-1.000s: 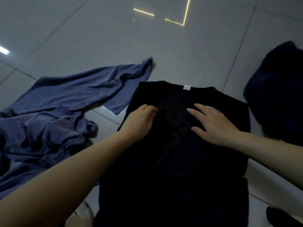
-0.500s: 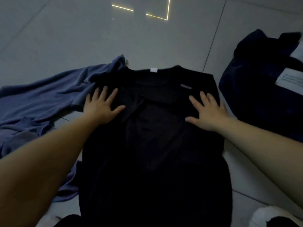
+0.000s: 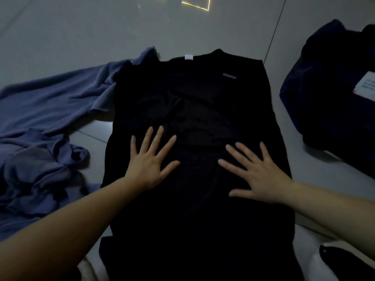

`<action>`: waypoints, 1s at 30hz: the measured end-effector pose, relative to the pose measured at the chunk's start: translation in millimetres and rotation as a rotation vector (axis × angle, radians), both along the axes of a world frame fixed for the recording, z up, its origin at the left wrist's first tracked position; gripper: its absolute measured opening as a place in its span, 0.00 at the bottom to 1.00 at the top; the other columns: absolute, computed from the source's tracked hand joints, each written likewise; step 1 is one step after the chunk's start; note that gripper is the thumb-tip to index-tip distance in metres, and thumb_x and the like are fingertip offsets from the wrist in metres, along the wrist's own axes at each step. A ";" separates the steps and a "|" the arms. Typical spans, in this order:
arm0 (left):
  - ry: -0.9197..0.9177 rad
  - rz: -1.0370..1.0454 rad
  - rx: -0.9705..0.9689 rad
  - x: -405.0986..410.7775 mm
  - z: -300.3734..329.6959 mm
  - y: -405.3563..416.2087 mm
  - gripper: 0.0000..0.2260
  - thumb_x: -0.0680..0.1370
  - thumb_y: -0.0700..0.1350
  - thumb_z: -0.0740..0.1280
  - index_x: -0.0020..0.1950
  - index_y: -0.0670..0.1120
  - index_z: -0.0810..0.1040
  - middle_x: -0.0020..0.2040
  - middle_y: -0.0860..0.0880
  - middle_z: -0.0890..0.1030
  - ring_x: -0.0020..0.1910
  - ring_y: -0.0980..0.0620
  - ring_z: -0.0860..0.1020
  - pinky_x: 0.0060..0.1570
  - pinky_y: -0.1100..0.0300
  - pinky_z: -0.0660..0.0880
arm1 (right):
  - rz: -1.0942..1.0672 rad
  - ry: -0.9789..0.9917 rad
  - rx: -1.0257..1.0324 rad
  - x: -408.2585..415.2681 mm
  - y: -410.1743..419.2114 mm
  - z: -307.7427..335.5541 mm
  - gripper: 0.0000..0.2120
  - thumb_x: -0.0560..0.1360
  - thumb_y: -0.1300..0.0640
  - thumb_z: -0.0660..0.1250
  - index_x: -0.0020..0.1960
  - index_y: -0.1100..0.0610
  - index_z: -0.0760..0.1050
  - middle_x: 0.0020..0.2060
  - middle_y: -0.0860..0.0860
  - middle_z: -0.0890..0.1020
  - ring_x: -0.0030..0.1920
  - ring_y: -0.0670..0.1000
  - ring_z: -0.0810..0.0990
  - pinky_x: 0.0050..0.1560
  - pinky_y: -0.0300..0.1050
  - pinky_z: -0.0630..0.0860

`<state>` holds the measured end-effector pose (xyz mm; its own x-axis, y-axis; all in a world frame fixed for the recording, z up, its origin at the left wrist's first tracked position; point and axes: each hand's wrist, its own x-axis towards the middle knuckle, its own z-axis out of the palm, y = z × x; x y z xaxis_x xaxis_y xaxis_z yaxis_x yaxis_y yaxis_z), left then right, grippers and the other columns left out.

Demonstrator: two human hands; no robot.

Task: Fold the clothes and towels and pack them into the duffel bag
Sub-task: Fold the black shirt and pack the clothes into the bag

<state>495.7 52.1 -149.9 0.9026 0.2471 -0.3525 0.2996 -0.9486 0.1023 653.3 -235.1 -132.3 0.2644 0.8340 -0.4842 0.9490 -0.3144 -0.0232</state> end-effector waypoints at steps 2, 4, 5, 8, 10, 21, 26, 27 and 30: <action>0.064 0.003 -0.031 24.7 5.4 6.5 0.32 0.72 0.73 0.38 0.74 0.64 0.34 0.77 0.51 0.33 0.74 0.49 0.29 0.70 0.38 0.35 | -0.056 0.025 0.000 19.9 15.4 3.5 0.40 0.70 0.23 0.35 0.77 0.40 0.37 0.78 0.51 0.42 0.77 0.56 0.43 0.66 0.76 0.55; 0.136 0.027 -0.090 53.4 17.5 15.0 0.32 0.75 0.71 0.44 0.76 0.64 0.38 0.78 0.51 0.35 0.75 0.48 0.31 0.71 0.37 0.40 | -0.100 0.013 -0.048 36.9 27.7 8.3 0.42 0.62 0.21 0.26 0.71 0.37 0.24 0.75 0.48 0.31 0.76 0.54 0.34 0.70 0.71 0.48; 0.151 0.036 -0.113 64.4 23.3 18.3 0.32 0.75 0.70 0.46 0.76 0.63 0.40 0.78 0.50 0.36 0.75 0.48 0.32 0.72 0.38 0.42 | -0.099 0.005 -0.060 43.0 30.8 11.7 0.43 0.59 0.21 0.23 0.70 0.38 0.23 0.75 0.48 0.31 0.76 0.54 0.34 0.71 0.69 0.47; -0.021 -0.028 -0.102 61.1 33.0 21.0 0.31 0.77 0.67 0.47 0.78 0.58 0.52 0.79 0.47 0.48 0.78 0.48 0.43 0.73 0.41 0.48 | -0.069 -0.008 0.002 42.3 28.3 25.2 0.43 0.68 0.24 0.30 0.77 0.43 0.39 0.78 0.54 0.48 0.77 0.56 0.46 0.71 0.66 0.50; -0.213 -0.052 -0.128 28.9 36.1 16.9 0.29 0.78 0.63 0.49 0.76 0.53 0.61 0.77 0.44 0.59 0.76 0.44 0.54 0.73 0.42 0.54 | 0.040 -0.008 0.121 26.5 12.1 26.6 0.36 0.75 0.30 0.45 0.75 0.50 0.60 0.72 0.58 0.65 0.71 0.59 0.64 0.66 0.64 0.64; -0.219 0.797 -0.272 -165.2 30.0 -47.3 0.08 0.77 0.39 0.67 0.55 0.39 0.77 0.50 0.38 0.78 0.49 0.37 0.77 0.48 0.48 0.73 | -0.065 0.104 -0.306 -108.8 -65.3 55.2 0.38 0.69 0.37 0.68 0.72 0.52 0.57 0.68 0.54 0.60 0.65 0.58 0.62 0.56 0.51 0.70; -0.271 1.101 -0.534 -176.3 52.9 -81.0 0.06 0.77 0.40 0.68 0.46 0.39 0.73 0.44 0.39 0.77 0.45 0.42 0.76 0.42 0.56 0.68 | -0.361 0.083 -0.268 -137.1 -87.4 66.3 0.38 0.70 0.43 0.70 0.73 0.51 0.55 0.74 0.53 0.52 0.71 0.57 0.57 0.64 0.50 0.66; -0.310 1.202 -0.585 -176.1 58.6 -83.0 0.06 0.77 0.40 0.68 0.47 0.39 0.72 0.43 0.40 0.76 0.45 0.43 0.75 0.43 0.56 0.67 | -0.383 0.067 -0.289 -142.1 -95.5 66.6 0.36 0.71 0.45 0.69 0.73 0.51 0.55 0.76 0.53 0.49 0.72 0.58 0.56 0.65 0.50 0.65; -0.411 1.411 -0.664 -179.1 72.3 -85.7 0.05 0.77 0.37 0.66 0.47 0.42 0.69 0.44 0.40 0.76 0.47 0.38 0.76 0.47 0.50 0.71 | -0.421 0.034 -0.283 -152.8 -108.9 67.1 0.23 0.77 0.57 0.62 0.70 0.52 0.62 0.77 0.53 0.48 0.70 0.58 0.59 0.59 0.48 0.69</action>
<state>316.6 -33.6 -77.7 0.1549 0.8309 -0.5345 0.7013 0.2886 0.6519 500.4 -344.0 -65.2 0.5298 0.4935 -0.6897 0.7389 -0.6678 0.0897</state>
